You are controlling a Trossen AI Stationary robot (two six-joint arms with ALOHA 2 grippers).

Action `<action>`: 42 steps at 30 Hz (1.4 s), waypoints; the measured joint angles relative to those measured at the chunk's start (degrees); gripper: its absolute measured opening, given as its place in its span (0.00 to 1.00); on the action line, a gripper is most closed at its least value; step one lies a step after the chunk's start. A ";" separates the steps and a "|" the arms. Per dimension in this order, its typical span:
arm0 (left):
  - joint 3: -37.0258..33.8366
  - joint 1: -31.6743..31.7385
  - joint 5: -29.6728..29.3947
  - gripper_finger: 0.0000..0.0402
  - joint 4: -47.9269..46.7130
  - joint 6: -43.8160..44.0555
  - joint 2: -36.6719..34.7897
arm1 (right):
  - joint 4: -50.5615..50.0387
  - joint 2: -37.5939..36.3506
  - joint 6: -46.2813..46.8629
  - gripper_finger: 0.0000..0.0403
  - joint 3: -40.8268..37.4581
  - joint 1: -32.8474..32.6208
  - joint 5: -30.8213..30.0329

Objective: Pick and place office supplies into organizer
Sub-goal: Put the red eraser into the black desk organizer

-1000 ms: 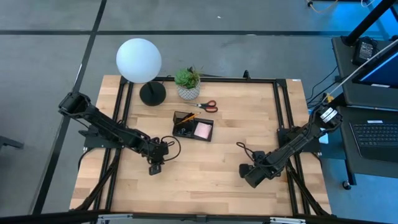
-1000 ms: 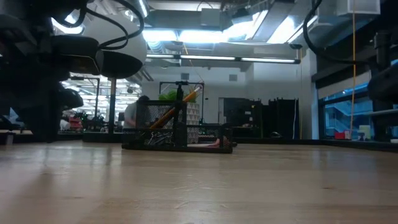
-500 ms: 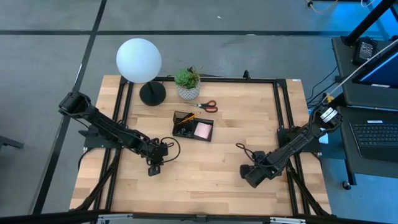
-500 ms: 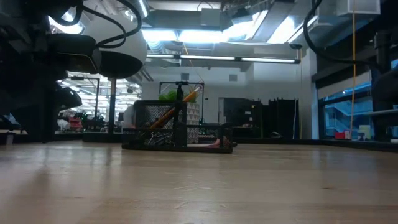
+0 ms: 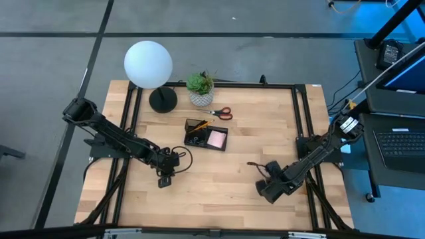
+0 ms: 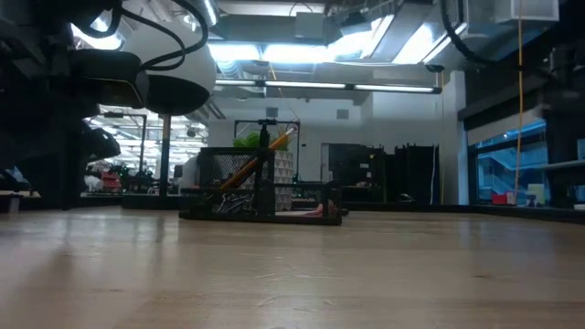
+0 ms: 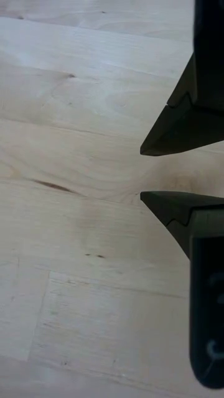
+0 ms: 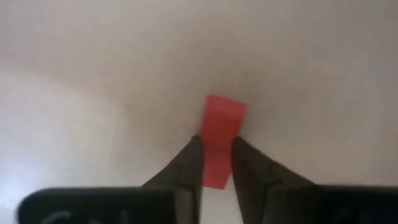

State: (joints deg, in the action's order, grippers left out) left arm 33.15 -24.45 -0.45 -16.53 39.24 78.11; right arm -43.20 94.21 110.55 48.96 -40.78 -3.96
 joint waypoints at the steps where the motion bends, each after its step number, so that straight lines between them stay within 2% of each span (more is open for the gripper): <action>1: 0.00 0.00 0.00 0.24 0.02 0.00 0.00 | -0.88 0.05 -0.41 0.16 0.58 0.28 -1.88; 7: 0.00 0.00 0.05 0.24 0.00 0.02 0.00 | -1.23 -0.07 -6.56 0.16 4.06 1.14 -9.09; 11: 0.01 0.00 0.48 0.24 0.00 0.02 0.00 | -0.53 -0.12 -14.20 0.16 6.44 3.22 -17.12; 17: 0.00 0.00 0.44 0.24 0.00 0.02 0.00 | 9.26 -0.23 -38.30 0.16 9.76 8.80 -25.71; 23: 0.00 0.00 0.02 0.24 0.02 0.02 0.00 | 29.82 -0.30 -67.28 0.16 11.01 15.89 -25.60; 28: 0.00 0.00 0.02 0.24 0.01 0.02 -0.01 | 43.26 -0.17 -86.60 0.16 11.07 20.82 -25.06; 32: 0.00 0.00 0.00 0.24 0.02 0.02 0.00 | 46.96 0.73 -95.74 0.16 11.09 24.25 -23.81; 37: 0.00 0.00 -1.19 0.24 0.10 0.01 0.00 | 53.62 4.42 -105.38 0.16 11.09 27.84 -17.94; 42: 0.00 0.02 -3.01 0.24 0.07 0.02 -0.01 | 60.13 9.10 -110.37 0.16 11.09 30.58 -15.25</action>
State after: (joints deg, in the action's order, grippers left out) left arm 33.15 -24.43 -3.46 -16.47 39.27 78.10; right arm 16.93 103.30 0.18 60.05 -10.20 -19.21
